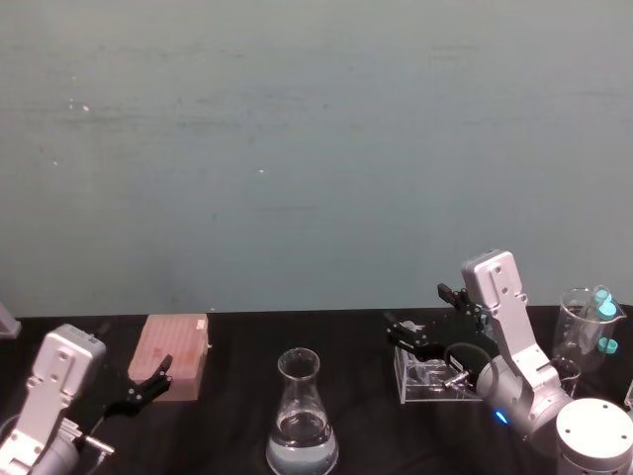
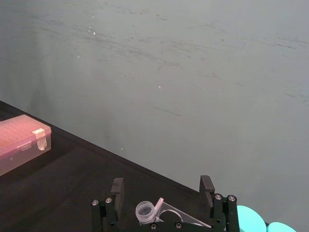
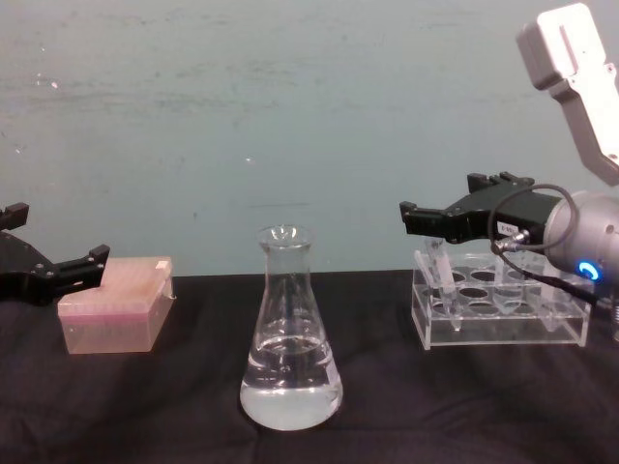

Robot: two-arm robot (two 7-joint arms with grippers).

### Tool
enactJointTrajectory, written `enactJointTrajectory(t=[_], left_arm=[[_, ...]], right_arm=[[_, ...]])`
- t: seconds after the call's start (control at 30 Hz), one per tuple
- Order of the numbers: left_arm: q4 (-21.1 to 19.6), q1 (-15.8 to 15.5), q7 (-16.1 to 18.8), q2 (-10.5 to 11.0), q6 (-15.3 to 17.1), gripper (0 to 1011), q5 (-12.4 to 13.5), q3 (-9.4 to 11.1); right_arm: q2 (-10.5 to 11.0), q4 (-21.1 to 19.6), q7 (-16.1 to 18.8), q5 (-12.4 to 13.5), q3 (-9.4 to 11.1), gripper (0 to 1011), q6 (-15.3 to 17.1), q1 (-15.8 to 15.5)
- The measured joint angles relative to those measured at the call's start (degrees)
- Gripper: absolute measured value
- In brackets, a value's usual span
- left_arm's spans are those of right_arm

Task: Pour the liquid from the test tube into the beaker using one hand.

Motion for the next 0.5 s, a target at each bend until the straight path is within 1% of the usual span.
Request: enactJointTrajectory(t=[0.5], left_arm=[[0.00, 0.00, 0.00, 0.00, 0.00, 1000, 0.00, 0.00]], right_arm=[[0.06, 0.05, 0.29, 0.26, 0.03, 1003, 0.07, 0.10]])
